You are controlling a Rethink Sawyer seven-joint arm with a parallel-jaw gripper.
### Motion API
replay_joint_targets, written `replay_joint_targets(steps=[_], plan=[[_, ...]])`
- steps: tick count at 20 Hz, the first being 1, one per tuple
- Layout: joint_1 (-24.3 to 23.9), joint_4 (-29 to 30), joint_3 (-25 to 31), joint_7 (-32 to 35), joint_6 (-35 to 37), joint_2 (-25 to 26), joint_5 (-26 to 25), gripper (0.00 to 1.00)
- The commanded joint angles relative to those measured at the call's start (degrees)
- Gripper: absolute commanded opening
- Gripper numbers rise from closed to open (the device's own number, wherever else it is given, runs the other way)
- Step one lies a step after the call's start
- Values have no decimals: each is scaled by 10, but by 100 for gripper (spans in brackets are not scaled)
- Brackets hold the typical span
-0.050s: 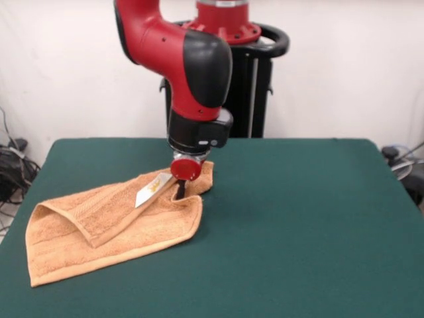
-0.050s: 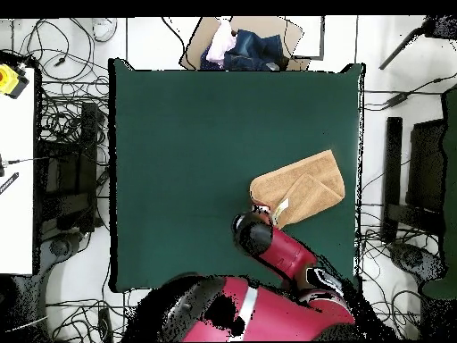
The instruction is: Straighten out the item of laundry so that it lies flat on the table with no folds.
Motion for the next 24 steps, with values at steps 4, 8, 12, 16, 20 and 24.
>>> replay_joint_targets(steps=[4, 8, 12, 16, 20, 24], plan=[[-6, -119, -36, 59, -112, 124, 36, 100], [2, -118, -50, 55, -103, 111, 35, 100], [-16, -111, -30, 47, -79, 85, 19, 100], [-3, -99, -38, 46, -42, 60, 27, 100], [-5, -105, -39, 41, -48, 65, 21, 100], [-2, -110, -46, 36, -41, 68, 19, 100]])
